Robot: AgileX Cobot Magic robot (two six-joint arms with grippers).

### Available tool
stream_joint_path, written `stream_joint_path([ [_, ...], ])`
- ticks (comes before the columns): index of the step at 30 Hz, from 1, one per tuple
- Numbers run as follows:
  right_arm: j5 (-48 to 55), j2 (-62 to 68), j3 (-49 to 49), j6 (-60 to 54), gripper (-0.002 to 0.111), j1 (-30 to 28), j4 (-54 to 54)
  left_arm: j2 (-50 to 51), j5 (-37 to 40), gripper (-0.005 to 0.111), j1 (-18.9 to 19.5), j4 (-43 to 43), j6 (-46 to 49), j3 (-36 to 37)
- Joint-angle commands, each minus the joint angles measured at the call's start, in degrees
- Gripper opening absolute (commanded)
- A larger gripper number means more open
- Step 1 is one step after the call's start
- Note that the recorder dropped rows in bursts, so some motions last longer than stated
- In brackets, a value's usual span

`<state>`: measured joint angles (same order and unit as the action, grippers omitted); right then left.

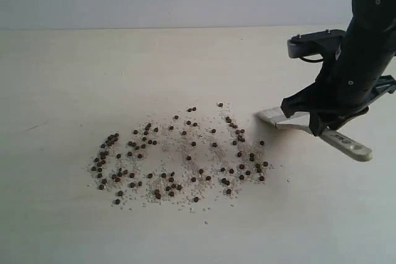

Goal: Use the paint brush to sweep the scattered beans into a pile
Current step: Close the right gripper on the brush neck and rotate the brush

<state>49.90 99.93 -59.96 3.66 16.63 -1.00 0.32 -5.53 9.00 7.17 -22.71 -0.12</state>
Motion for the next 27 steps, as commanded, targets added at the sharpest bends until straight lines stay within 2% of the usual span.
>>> stream_joint_path([
  [1,-6.72,1.5,2.82,-0.58,0.0,0.05,1.0,-0.32,0.2,0.0,-0.43,-0.35,0.17,0.12],
  [12,-15.22,7.18,5.23,-0.58,0.0,0.05,1.0,-0.32,0.2,0.0,-0.43,-0.35,0.17,0.12],
  [23,-18.1,10.33,5.23,-0.48,0.0,0.05,1.0,-0.32,0.2,0.0,-0.43,-0.35,0.17,0.12],
  [27,-17.87,10.33,5.23,-0.48,0.012,0.05,1.0,-0.32,0.2,0.0,-0.43,-0.35,0.17,0.12],
])
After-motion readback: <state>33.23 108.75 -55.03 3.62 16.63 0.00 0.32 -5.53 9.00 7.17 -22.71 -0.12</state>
